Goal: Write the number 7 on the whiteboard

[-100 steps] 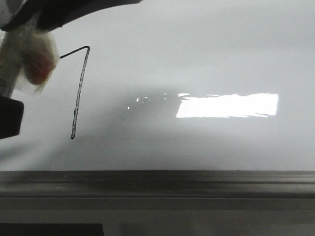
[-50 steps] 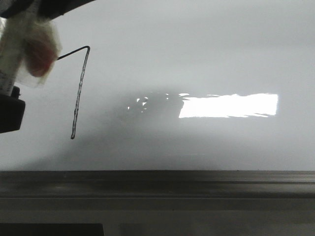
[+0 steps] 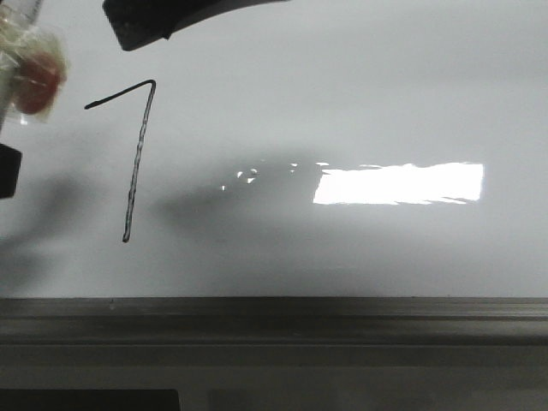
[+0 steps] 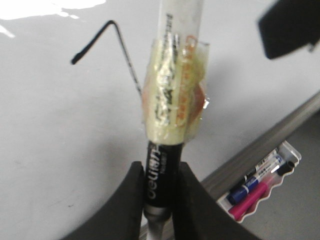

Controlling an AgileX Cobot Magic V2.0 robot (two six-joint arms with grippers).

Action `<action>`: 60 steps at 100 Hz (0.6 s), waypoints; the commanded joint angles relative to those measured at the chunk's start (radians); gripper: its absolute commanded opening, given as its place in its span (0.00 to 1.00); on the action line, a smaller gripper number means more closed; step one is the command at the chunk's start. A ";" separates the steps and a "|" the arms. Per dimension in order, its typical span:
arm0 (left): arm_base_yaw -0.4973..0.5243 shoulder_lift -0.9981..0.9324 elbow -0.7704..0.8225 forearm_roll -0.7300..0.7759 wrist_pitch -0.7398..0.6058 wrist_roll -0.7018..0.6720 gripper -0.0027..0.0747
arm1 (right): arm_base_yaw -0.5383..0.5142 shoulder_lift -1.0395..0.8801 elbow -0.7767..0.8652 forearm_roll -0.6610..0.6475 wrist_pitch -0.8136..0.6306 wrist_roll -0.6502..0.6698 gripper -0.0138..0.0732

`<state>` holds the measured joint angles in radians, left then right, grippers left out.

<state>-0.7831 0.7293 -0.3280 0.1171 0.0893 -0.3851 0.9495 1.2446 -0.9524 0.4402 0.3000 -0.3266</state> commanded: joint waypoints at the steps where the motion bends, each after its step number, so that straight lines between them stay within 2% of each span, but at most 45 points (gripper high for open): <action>1: 0.053 0.002 -0.064 -0.130 -0.022 -0.011 0.01 | -0.006 -0.029 -0.025 -0.002 -0.052 -0.013 0.61; 21: 0.162 0.043 -0.075 -0.324 0.023 -0.011 0.01 | -0.006 -0.029 -0.025 -0.002 -0.058 -0.013 0.60; 60: 0.165 0.111 -0.075 -0.320 -0.009 -0.003 0.04 | -0.006 -0.029 -0.025 -0.002 -0.070 -0.013 0.60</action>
<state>-0.6196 0.8350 -0.3684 -0.1924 0.1689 -0.3888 0.9495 1.2446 -0.9524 0.4380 0.3002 -0.3285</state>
